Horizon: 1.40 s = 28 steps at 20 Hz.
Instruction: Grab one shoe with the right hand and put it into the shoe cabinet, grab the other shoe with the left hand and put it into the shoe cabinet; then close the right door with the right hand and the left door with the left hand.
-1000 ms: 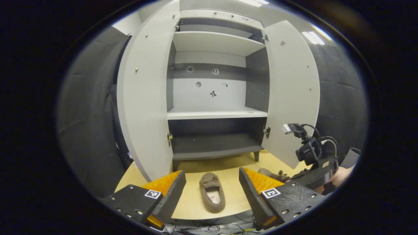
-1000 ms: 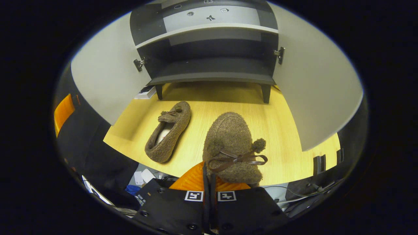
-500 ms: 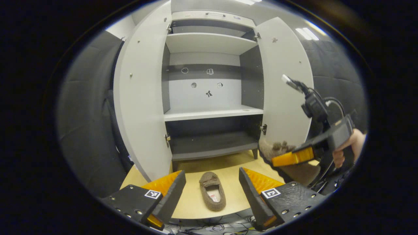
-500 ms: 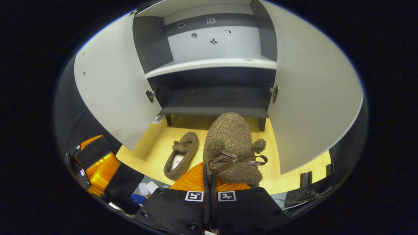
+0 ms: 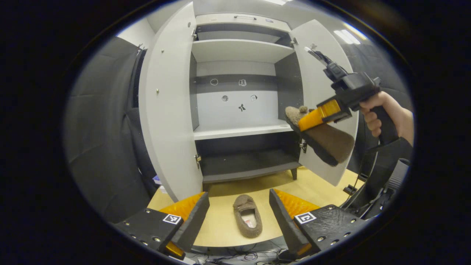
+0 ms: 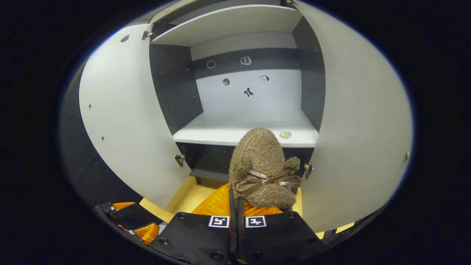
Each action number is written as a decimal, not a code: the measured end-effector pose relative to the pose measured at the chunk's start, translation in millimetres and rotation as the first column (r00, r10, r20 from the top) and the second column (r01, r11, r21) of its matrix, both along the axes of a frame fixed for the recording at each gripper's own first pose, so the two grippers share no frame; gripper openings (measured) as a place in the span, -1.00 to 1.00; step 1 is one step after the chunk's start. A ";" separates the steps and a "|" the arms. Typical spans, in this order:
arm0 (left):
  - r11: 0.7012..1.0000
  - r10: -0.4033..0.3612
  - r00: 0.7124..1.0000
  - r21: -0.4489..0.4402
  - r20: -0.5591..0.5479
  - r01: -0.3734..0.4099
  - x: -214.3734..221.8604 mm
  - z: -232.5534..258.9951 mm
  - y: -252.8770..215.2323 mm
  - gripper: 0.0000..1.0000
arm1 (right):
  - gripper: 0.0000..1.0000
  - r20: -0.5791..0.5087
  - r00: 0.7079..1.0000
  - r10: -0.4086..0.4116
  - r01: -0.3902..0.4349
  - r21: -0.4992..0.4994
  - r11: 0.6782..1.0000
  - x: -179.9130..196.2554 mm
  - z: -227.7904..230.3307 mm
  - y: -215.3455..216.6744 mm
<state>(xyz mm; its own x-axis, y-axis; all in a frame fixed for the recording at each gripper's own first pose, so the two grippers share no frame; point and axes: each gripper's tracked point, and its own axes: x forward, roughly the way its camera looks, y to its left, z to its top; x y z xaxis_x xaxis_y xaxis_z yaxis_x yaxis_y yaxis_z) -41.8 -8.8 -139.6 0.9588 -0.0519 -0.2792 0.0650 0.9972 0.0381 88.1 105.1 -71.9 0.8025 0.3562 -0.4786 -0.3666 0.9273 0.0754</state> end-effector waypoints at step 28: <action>0.990 0.103 0.995 -0.100 -0.007 -0.103 100.0 52.5 -30.4 0.89 | -0.94 0.210 0.974 -0.081 0.070 0.058 0.996 282.9 54.2 24.3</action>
<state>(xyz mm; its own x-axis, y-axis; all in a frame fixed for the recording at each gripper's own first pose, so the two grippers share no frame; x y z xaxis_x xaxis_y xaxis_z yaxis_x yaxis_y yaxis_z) 58.2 -39.2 -87.1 0.9599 0.0195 -0.2798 -0.0384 0.9973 -0.0624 370.9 129.4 -17.7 0.9091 0.3103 -0.2781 -0.3087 0.9498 0.0506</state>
